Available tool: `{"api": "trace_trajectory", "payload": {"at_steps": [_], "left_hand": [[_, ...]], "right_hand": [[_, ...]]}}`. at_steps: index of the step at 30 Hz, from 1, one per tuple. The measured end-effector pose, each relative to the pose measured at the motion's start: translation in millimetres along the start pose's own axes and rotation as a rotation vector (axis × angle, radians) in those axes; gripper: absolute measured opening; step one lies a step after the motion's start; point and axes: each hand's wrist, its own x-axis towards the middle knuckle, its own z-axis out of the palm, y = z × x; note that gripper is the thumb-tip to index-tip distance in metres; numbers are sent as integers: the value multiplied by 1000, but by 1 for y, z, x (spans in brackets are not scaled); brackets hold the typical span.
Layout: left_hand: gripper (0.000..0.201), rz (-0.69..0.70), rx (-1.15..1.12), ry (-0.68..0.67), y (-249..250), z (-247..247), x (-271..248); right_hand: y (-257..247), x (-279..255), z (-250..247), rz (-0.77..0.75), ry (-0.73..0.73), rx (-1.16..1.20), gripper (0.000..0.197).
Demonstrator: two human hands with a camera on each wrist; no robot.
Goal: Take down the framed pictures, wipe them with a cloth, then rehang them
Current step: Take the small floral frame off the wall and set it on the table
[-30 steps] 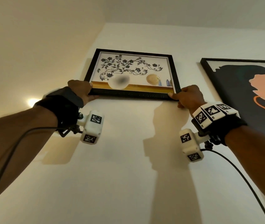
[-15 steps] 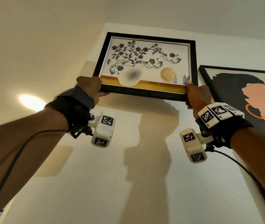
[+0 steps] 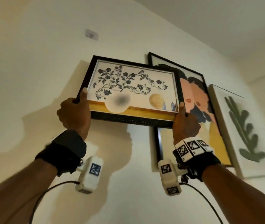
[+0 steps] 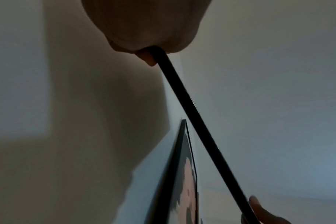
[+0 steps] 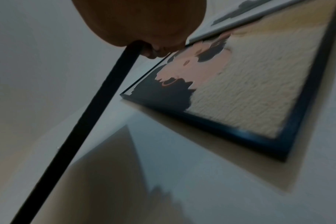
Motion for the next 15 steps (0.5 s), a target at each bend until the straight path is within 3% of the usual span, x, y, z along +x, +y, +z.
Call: {"api": "trace_trajectory", "payload": {"at_steps": [8, 9, 12, 15], "left_hand": [[53, -98, -155, -212, 0, 26, -194], [49, -156, -163, -278, 12, 29, -251], [47, -211, -175, -364, 13, 25, -338], [47, -379, -144, -572, 22, 18, -473]], "right_hand": [[89, 17, -177, -9, 118, -129, 58], [107, 21, -234, 10, 133, -221, 57], [142, 6, -313, 37, 162, -311, 53], [190, -18, -441, 143, 241, -490, 53]]}}
